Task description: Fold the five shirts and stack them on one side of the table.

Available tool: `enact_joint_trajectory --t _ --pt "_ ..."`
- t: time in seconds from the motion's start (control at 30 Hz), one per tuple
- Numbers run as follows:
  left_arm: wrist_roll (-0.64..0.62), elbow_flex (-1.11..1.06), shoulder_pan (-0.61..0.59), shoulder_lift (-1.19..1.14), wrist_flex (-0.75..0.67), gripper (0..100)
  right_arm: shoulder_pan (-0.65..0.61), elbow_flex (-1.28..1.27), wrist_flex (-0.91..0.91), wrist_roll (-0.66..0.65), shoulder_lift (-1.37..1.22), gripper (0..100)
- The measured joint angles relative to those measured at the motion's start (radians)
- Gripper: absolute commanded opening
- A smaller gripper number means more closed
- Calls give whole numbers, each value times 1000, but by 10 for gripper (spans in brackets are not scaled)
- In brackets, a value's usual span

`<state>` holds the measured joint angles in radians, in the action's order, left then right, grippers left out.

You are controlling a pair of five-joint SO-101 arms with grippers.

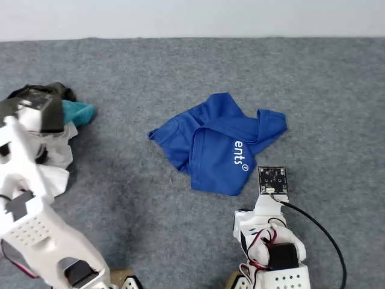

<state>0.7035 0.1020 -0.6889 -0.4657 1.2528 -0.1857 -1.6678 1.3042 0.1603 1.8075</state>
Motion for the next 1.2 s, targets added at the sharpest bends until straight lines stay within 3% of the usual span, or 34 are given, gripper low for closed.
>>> enact_joint_trajectory --t 0.4,0.63,1.2 --pt "-32 427 -23 0 431 43 0 0 0 0 0 9" --pt "-161 542 9 63 473 154 0 0 0 0 0 9" --pt "-371 -25 299 747 479 156 0 0 0 0 0 9"
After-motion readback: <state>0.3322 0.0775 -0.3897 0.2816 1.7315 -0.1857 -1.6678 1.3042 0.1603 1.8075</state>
